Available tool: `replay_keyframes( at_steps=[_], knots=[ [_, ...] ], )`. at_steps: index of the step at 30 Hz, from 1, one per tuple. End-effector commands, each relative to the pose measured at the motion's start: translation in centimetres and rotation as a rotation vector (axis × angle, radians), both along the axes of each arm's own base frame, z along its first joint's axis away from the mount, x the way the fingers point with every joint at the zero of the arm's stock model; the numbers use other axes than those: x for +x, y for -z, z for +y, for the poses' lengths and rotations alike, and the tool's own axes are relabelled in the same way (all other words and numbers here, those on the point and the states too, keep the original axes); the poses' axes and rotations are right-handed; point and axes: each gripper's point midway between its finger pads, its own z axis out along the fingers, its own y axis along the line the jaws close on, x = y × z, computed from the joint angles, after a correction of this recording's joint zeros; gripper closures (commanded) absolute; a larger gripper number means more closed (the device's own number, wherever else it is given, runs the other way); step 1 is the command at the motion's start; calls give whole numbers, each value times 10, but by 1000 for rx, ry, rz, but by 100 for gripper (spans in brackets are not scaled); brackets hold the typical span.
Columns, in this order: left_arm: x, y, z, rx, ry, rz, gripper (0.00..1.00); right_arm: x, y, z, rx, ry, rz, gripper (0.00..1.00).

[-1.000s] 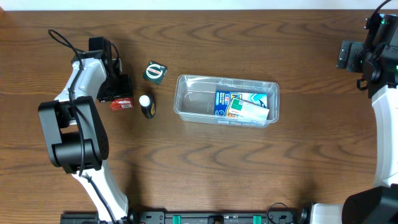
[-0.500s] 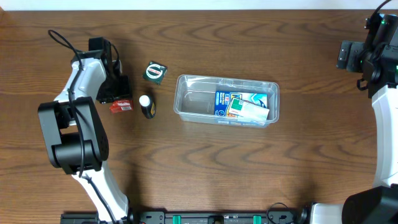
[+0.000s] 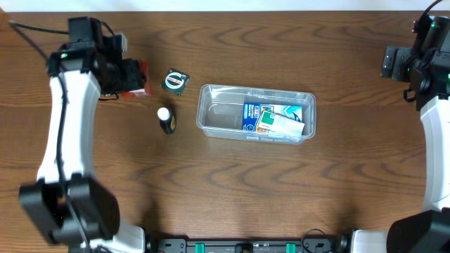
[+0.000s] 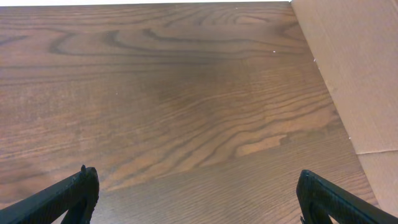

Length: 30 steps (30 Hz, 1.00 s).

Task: Pack container
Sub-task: 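Carry the red box over the container's left end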

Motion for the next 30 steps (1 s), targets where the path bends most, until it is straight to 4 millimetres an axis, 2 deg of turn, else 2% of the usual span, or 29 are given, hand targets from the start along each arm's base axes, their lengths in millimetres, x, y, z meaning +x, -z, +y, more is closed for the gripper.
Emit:
replay_keyframes(
  at_steps=[1, 5, 10, 17, 22, 26, 30],
  knots=[
    [-7, -39, -42, -114, 93, -87, 46, -2, 0, -4, 5, 19, -3, 1],
    [-17, -56, -83, -128, 179, -121, 46, -2, 0, -4, 5, 19, -2, 1],
    [-27, -55, -143, -134, 312, -121, 46, -2, 0, -4, 5, 19, -3, 1],
    [-25, -41, -191, -22, 309, -140, 46, -2, 0, -4, 5, 19, -2, 1],
    [-28, -18, -215, 41, 315, -105, 46, -2, 0, -4, 5, 19, -3, 1],
    [-33, 11, -233, 60, 341, -36, 46, -2, 0, -4, 5, 19, -2, 1],
    [-36, 39, -243, 72, 336, 36, 46, -2, 0, -4, 5, 19, -3, 1]
  ],
)
